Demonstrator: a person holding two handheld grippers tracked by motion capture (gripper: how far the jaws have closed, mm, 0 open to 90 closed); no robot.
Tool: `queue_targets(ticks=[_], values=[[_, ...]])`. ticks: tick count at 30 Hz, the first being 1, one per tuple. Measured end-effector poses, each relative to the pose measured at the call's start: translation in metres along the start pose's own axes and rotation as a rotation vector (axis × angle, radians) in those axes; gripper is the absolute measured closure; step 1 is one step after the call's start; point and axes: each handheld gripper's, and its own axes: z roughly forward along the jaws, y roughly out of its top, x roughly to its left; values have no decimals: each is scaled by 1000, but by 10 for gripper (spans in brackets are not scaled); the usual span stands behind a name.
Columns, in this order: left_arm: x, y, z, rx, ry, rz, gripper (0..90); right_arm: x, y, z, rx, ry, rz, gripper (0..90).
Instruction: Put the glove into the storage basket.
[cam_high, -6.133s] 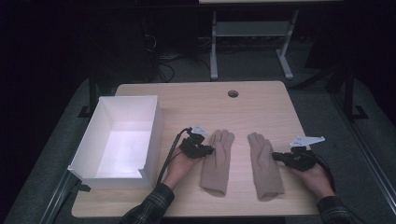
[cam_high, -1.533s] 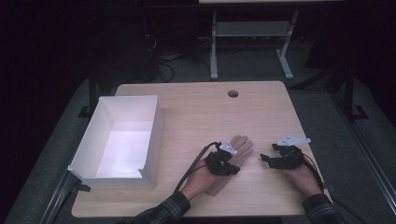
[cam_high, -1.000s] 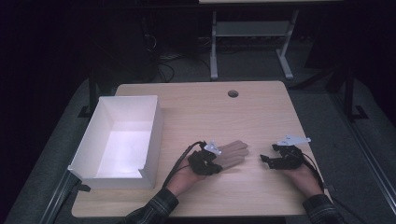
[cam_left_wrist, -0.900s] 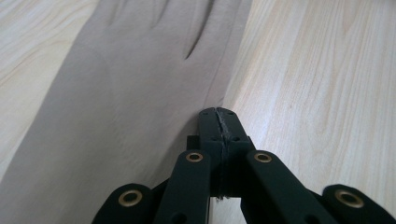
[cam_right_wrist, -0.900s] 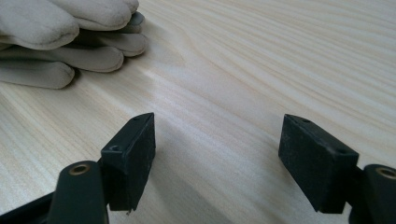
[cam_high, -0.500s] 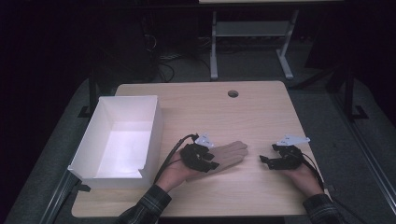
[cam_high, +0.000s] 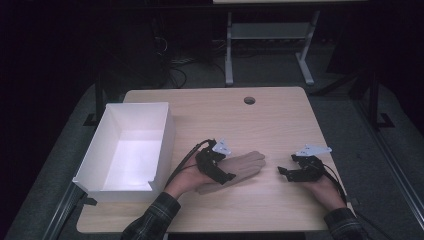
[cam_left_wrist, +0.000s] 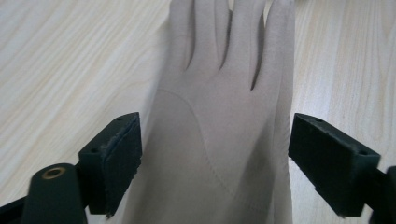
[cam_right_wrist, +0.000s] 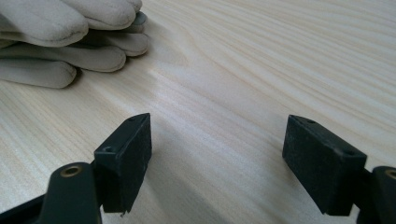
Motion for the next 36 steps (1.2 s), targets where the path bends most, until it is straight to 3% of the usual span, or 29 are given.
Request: queue_targets(ticks=[11,16,21,26,36], values=[[-1,-3,22,53,0,38,138,0,0,0,-2,-1,3,236],[-2,-5,25,40,-8,6,140,1,0,0,0,0,2,235],[-3,-5,25,64,-13,29,156,1,0,0,-2,-1,3,235],[-5,-6,24,53,-33,10,256,1,0,0,-2,-1,3,236],[-10,-5,20,60,-97,12,594,1,0,1,-2,-1,1,236]])
